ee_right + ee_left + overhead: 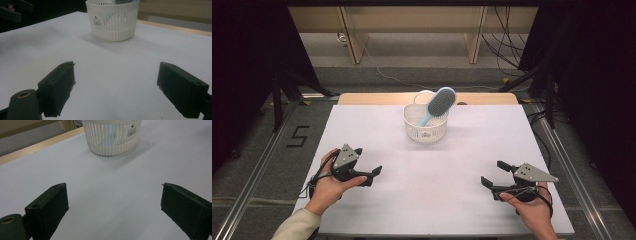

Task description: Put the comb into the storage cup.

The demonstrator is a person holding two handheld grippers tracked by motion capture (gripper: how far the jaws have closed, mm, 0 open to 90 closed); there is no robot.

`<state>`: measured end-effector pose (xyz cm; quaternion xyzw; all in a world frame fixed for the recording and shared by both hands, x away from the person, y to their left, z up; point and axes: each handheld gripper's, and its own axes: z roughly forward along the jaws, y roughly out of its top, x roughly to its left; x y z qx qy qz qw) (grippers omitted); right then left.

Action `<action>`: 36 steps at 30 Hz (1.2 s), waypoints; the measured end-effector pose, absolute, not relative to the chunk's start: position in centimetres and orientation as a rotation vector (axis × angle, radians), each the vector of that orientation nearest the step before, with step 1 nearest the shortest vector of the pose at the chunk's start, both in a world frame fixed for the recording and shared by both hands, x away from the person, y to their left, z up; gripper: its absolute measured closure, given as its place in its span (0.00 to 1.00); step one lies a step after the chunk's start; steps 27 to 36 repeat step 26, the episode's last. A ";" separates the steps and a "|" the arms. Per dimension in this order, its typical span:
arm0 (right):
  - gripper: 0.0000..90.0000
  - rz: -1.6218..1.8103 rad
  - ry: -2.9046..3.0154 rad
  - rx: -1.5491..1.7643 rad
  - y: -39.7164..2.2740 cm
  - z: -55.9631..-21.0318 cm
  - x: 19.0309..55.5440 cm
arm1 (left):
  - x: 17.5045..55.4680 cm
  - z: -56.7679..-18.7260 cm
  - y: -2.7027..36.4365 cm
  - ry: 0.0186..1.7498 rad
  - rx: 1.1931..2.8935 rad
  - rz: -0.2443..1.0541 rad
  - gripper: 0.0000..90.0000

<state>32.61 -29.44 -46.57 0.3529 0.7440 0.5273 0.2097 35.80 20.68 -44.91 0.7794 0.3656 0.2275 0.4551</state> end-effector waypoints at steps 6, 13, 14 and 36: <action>0.17 1.470 2.068 0.981 -29.4 -46.6 32.6 | 35.2 -45.1 21.2 0.899 1.919 0.577 0.08; 0.17 1.472 2.068 0.982 -29.4 -46.6 32.6 | 34.8 -45.4 21.7 0.890 1.924 0.597 0.08; 0.17 1.472 2.068 0.983 -29.4 -46.6 32.6 | 34.7 -45.4 21.8 0.887 1.926 0.602 0.08; 0.17 1.463 2.066 0.983 -29.5 -46.6 32.6 | 33.9 -45.9 22.0 0.900 1.909 0.579 0.09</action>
